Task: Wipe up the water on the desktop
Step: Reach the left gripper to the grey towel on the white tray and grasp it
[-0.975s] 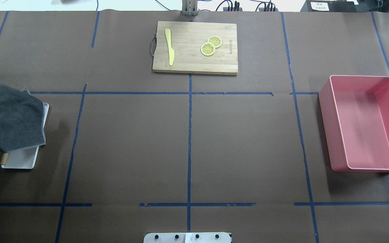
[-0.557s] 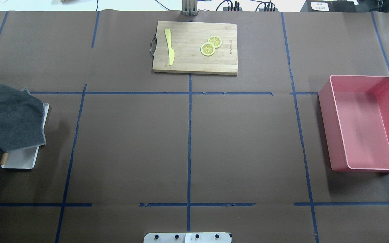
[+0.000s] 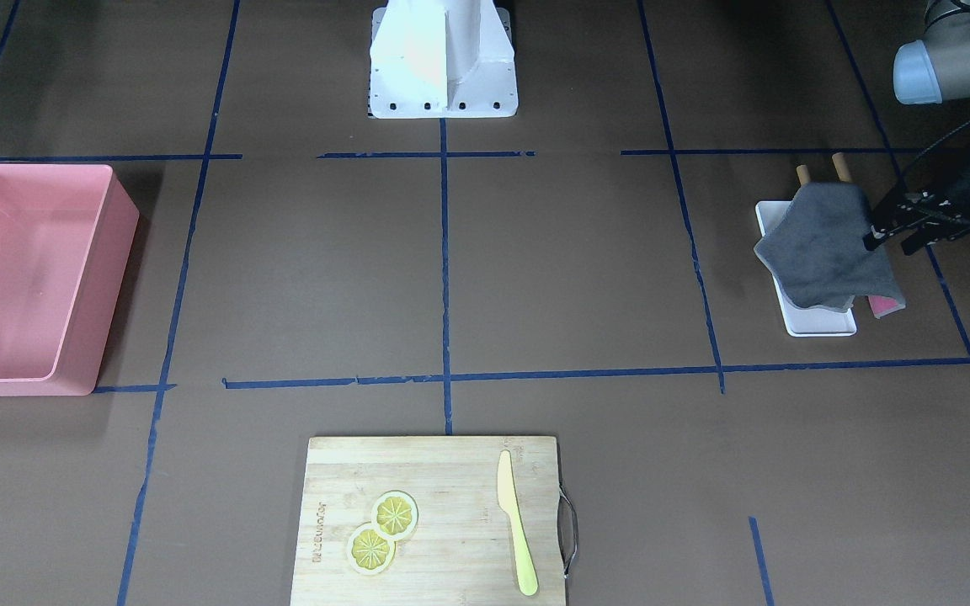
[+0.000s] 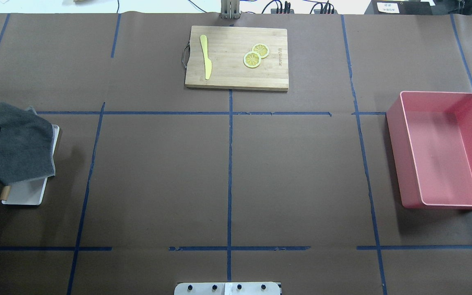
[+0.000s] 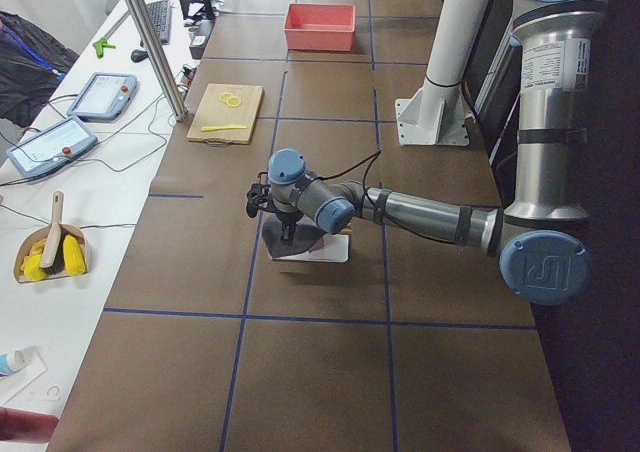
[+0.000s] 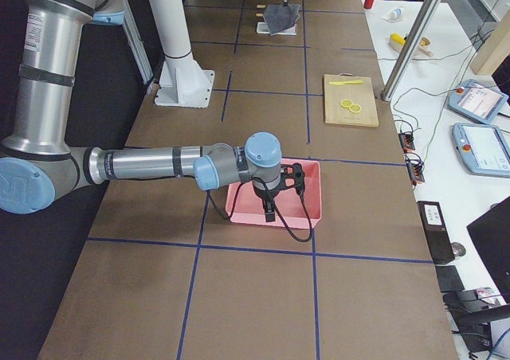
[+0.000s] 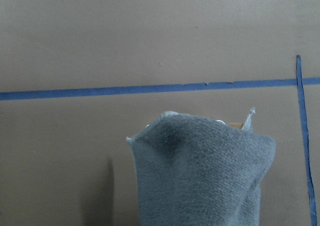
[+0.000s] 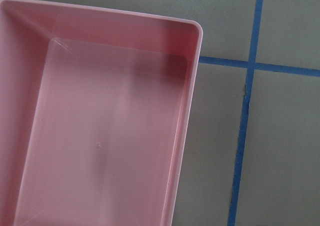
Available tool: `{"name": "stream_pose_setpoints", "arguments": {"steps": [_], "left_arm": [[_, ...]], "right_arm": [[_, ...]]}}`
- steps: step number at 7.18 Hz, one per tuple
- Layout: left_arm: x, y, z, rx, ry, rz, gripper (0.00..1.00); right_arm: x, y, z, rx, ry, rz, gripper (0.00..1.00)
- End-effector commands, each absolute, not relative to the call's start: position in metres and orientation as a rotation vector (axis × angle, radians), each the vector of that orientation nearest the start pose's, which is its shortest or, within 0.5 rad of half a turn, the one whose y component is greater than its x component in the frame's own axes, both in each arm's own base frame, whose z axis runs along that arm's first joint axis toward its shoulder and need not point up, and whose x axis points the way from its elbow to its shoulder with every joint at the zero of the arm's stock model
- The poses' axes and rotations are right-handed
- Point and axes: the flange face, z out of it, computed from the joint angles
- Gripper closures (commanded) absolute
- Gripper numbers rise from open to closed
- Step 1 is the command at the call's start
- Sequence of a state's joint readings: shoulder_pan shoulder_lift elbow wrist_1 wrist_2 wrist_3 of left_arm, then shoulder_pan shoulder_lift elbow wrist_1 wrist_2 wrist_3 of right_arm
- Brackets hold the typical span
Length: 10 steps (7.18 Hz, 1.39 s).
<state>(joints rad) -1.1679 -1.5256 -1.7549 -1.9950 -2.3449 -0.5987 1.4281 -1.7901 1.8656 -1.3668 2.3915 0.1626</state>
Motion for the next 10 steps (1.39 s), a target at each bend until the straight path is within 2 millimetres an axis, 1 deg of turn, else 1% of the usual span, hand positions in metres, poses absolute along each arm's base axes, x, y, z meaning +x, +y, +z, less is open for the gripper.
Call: {"name": "stream_pose_setpoints", "arguments": {"steps": [1, 2, 4, 6, 7, 8, 9, 10], "left_arm": [[0.134, -0.477, 0.536, 0.111, 0.918, 0.038, 0.92], [0.134, -0.477, 0.536, 0.112, 0.917, 0.038, 0.93], [0.133, -0.476, 0.53, 0.121, 0.922, 0.041, 1.0], [0.132, -0.476, 0.527, 0.125, 0.925, 0.042, 1.0], [0.132, -0.474, 0.518, 0.134, 0.93, 0.044, 1.0], [0.132, -0.471, 0.498, 0.107, 0.955, 0.045, 1.0], [0.132, -0.468, 0.47, 0.066, 0.968, -0.029, 1.0], [0.134, -0.469, 0.44, 0.042, 0.992, -0.117, 1.0]], "right_arm": [[0.001, -0.418, 0.585, 0.138, -0.846, -0.096, 0.0], [0.001, -0.418, 0.586, 0.136, -0.846, -0.096, 0.0], [0.001, -0.418, 0.586, 0.136, -0.846, -0.096, 0.0], [0.001, -0.418, 0.585, 0.138, -0.846, -0.096, 0.0], [0.001, -0.418, 0.585, 0.138, -0.847, -0.098, 0.0], [0.0, -0.417, 0.585, 0.132, -0.857, -0.096, 0.0], [0.0, -0.416, 0.583, 0.135, -0.865, -0.099, 0.0], [-0.002, -0.419, 0.576, 0.187, -0.866, -0.13, 0.0]]}}
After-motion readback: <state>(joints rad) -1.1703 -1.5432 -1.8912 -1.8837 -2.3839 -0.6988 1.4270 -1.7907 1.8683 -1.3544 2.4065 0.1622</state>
